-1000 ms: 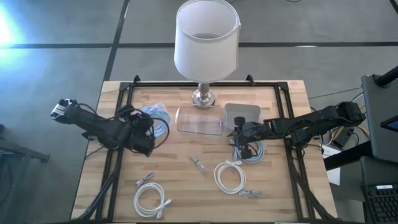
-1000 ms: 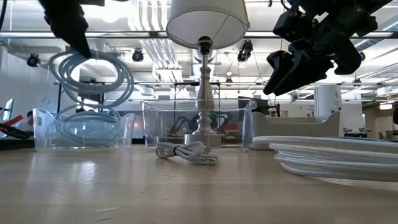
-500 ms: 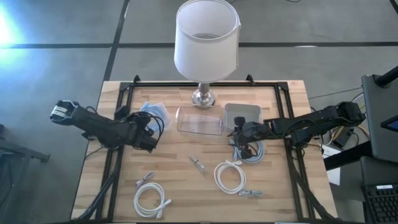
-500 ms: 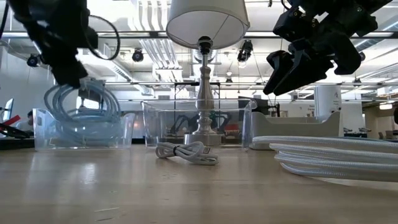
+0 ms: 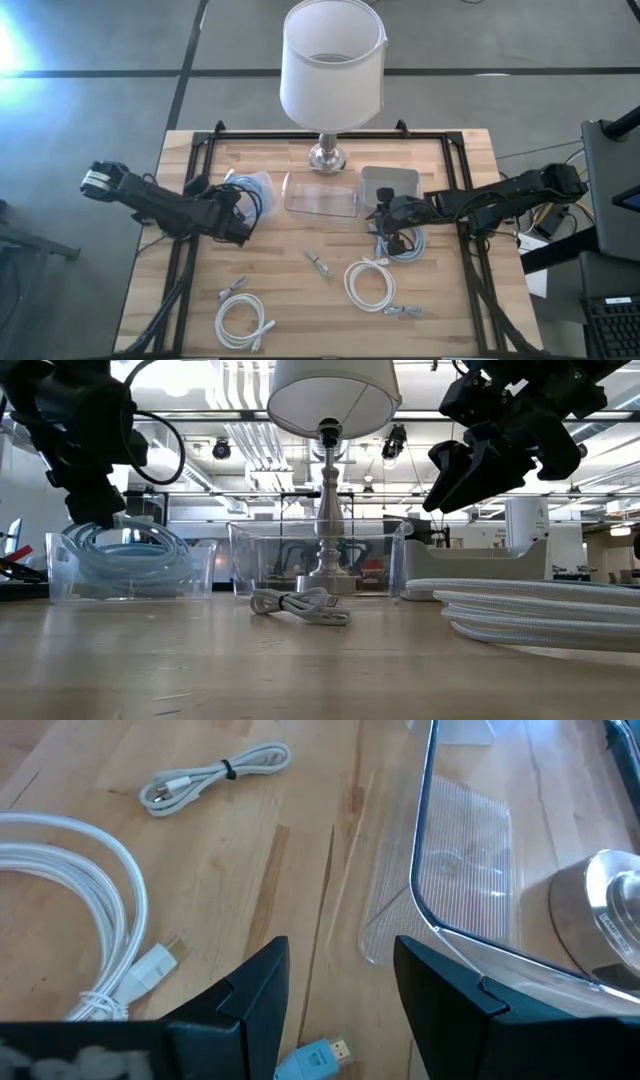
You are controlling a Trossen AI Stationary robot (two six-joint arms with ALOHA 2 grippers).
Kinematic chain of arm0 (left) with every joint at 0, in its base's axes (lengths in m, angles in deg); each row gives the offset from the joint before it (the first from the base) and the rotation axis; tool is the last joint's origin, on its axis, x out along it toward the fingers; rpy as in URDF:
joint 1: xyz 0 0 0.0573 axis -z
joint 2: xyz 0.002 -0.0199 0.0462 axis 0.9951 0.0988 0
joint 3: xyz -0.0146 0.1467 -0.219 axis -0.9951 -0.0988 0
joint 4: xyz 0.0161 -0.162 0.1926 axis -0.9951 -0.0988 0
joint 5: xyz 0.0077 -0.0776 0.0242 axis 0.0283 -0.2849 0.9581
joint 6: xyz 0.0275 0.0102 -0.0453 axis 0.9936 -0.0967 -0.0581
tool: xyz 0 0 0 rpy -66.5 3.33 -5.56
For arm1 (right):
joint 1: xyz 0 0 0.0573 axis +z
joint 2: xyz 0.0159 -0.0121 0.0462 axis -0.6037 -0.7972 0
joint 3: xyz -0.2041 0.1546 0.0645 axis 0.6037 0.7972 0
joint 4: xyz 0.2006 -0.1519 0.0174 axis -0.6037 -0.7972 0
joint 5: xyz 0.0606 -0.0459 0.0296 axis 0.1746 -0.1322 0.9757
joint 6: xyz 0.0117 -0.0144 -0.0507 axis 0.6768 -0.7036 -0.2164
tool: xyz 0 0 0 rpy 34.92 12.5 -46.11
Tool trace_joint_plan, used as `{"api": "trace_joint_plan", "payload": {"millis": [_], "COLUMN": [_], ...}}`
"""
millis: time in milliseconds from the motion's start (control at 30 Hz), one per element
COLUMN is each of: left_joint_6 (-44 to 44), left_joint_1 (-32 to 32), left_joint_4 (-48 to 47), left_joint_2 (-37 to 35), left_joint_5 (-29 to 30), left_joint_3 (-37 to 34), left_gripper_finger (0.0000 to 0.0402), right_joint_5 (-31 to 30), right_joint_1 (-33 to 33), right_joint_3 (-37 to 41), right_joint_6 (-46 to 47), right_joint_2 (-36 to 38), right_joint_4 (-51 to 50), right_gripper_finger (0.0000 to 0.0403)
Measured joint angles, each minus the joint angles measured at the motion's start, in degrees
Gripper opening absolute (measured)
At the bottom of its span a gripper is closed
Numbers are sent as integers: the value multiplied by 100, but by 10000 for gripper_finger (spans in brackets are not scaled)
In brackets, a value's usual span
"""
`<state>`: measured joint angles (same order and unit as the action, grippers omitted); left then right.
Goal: Pick & Place USB Port
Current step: Put the bottom blue hdmi cable into the white bin, then put the blue hdmi cable into the white bin
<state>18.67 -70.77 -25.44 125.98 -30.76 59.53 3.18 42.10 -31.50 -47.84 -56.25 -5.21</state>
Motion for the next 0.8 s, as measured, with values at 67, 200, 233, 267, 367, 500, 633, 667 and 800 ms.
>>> {"api": "trace_joint_plan", "payload": {"millis": [67,200,233,267,367,500,633,667,800], "left_joint_6": [0,4,2,6,192,441,855,1049,2223], "left_joint_1": [0,0,0,0,0,3,13,13,13], "left_joint_4": [-5,-4,-4,-7,-8,51,462,637,1905], "left_joint_2": [0,0,0,0,0,0,0,0,0], "left_joint_5": [-13,-171,-200,-203,-204,11,417,482,630], "left_joint_3": [79,357,432,506,775,1183,1530,1593,1707], "left_gripper_finger": [143,172,178,184,195,196,195,195,193], "right_joint_5": [0,0,0,0,0,0,2,2,2], "right_joint_1": [0,1,0,-2,0,1,-1,1,1], "right_joint_3": [0,0,0,0,0,0,0,0,0], "right_joint_6": [2,-11,-19,-20,-17,7,218,294,724], "right_joint_2": [1,1,1,1,1,1,1,1,1], "right_joint_4": [1,1,1,1,3,12,25,25,25], "right_gripper_finger": [178,178,178,178,178,178,178,178,178]}}
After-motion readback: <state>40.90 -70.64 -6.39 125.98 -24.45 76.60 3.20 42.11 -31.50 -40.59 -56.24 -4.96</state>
